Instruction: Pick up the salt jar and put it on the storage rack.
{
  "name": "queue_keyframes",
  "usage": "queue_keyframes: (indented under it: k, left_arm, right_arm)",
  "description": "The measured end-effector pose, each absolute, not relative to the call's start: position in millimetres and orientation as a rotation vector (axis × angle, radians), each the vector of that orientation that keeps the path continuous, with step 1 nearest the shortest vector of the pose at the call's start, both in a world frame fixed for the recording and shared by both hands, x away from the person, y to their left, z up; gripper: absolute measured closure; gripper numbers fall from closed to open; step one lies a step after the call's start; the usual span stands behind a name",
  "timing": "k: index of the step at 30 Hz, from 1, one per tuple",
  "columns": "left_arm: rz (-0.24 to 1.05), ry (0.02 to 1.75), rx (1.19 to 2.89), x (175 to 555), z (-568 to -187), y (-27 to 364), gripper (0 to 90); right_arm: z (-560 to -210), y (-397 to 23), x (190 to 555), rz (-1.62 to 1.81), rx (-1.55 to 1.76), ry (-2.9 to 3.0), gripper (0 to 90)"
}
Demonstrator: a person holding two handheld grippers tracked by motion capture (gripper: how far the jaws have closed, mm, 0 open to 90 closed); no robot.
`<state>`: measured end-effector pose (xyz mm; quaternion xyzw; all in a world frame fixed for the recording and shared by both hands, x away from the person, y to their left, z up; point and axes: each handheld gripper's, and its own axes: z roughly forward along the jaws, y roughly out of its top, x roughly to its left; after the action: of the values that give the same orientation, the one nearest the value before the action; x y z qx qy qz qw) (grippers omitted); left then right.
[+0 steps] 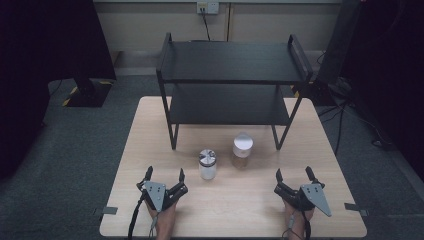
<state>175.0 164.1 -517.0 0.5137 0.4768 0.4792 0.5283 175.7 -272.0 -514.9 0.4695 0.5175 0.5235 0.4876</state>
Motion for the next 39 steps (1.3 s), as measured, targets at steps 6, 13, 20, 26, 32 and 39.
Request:
queue_keyframes:
  k: [6,13,20,26,32,39]
  left_arm:
    - [1.100,1.156,1.222,177.1,-514.1,169.7,0.3]
    - [1.077,1.126,1.259,177.5,-511.8,174.7,2.5]
    - [1.061,1.059,1.263,177.7,-498.3,181.6,0.0]
    - [1.026,1.007,1.273,178.1,-482.4,183.9,0.0]
    - [0.994,0.933,1.263,180.6,-473.8,177.7,0.0]
    - [0.903,0.981,1.260,190.3,-463.6,170.0,0.0]
  right_arm:
    - [-514.9,-271.7,175.7,1.272,1.144,1.256,0.5]
    - [-515.0,-271.8,175.7,1.273,1.144,1.254,0.6]
    - [-515.5,-271.7,175.5,1.276,1.150,1.246,0.6]
    - [-515.3,-271.4,175.5,1.273,1.149,1.248,0.6]
    - [-514.9,-270.6,175.6,1.267,1.148,1.250,0.6]
    - [-514.9,-270.4,175.5,1.265,1.147,1.251,0.6]
